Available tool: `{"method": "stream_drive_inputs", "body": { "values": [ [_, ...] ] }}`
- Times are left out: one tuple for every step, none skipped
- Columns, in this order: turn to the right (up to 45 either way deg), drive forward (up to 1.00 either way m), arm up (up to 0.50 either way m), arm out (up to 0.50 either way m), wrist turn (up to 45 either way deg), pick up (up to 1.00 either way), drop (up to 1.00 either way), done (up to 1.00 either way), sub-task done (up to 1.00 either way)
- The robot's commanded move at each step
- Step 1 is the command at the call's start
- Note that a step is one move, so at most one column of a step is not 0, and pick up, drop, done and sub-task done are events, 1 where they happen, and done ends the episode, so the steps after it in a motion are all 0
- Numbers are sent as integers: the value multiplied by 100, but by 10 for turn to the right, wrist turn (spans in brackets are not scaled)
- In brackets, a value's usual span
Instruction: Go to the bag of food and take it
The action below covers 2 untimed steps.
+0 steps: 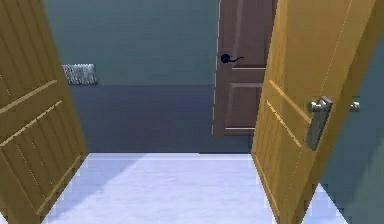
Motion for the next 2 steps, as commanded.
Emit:
{"method": "stream_drive_inputs", "body": {
  "values": [
    [240, 0, 0, 0, 0, 0, 0, 0, 0],
    [450, 0, 0, 0, 0, 0, 0, 0, 0]
  ]
}}
